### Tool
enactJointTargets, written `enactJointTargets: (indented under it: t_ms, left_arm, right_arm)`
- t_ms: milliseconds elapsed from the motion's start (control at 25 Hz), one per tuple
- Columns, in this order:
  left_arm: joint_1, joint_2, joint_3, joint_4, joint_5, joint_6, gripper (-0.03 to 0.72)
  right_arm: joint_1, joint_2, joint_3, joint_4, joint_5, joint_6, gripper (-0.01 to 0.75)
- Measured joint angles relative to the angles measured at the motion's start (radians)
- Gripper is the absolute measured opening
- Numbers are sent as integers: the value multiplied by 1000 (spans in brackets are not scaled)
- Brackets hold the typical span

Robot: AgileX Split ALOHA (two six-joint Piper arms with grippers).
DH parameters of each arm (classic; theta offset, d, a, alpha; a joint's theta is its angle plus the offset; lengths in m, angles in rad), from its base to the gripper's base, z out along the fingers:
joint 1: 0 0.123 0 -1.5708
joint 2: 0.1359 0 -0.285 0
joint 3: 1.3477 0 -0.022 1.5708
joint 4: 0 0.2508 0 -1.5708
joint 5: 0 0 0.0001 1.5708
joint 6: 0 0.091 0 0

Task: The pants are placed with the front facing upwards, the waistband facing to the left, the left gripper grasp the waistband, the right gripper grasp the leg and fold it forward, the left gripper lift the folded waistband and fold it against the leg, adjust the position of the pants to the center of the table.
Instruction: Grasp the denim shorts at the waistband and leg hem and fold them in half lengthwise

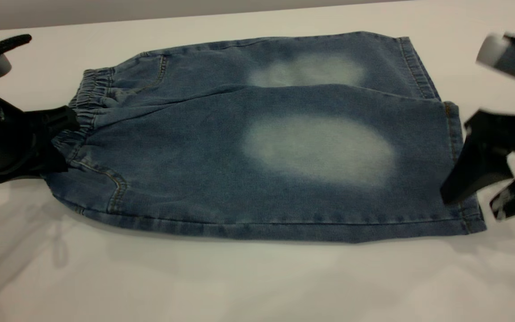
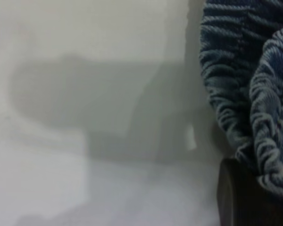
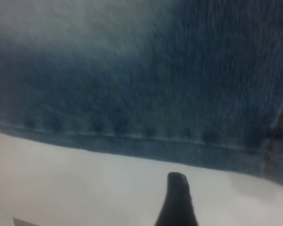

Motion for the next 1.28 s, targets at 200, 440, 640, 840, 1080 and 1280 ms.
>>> enactJointTargets:
  t_ms: [200, 440, 640, 840, 1080, 1280]
  left_arm:
    - [0, 0, 0, 0, 0, 0, 123]
    - [0, 0, 0, 0, 0, 0, 123]
    - [0, 0, 0, 0, 0, 0, 123]
    - [0, 0, 0, 0, 0, 0, 123]
    - [0, 0, 0, 0, -2, 0, 123]
    - [0, 0, 0, 0, -3, 0, 123]
  right_arm:
    - [-1, 54, 0, 2, -47, -16, 477]
    - [-1, 79, 0, 31, -55, -58, 477]
    - [-1, 79, 0, 122, -52, -138, 477]
    - [-1, 105, 0, 214, -33, -231, 477]
    - [-1, 115, 0, 311, 30, -325, 477]
    - [-1, 115, 0, 365, 58, -370, 412]
